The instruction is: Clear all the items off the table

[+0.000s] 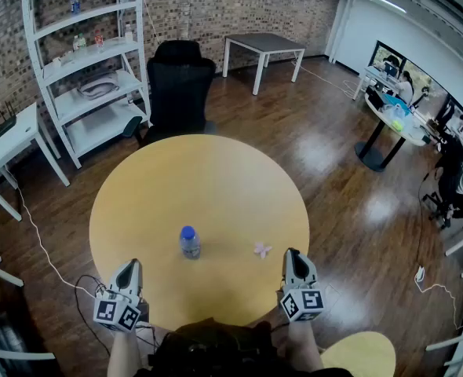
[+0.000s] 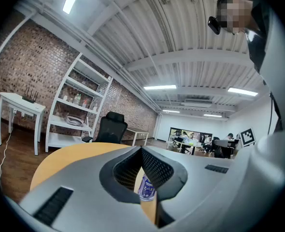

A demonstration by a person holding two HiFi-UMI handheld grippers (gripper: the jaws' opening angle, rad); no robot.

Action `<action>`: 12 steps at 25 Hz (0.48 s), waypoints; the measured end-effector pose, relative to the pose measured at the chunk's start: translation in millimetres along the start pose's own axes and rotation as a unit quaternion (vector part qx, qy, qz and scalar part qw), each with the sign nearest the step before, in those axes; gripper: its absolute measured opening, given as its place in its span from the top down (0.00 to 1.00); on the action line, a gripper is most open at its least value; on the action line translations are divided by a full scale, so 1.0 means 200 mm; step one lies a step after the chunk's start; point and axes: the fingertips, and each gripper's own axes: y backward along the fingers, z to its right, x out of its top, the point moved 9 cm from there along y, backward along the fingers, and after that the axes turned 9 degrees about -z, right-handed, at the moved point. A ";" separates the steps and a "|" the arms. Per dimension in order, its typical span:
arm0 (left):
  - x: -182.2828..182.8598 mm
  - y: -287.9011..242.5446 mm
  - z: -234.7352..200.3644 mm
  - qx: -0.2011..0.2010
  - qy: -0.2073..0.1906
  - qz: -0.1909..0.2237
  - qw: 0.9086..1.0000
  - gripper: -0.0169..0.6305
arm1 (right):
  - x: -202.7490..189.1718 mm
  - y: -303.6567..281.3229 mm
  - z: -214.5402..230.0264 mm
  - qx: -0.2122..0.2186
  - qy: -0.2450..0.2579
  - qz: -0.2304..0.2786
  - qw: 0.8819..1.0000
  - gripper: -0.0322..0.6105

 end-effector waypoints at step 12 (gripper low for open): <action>-0.04 -0.25 0.15 -0.058 -0.008 -0.039 0.997 0.68 | -0.07 0.02 0.05 0.009 -0.004 -0.031 0.999 0.94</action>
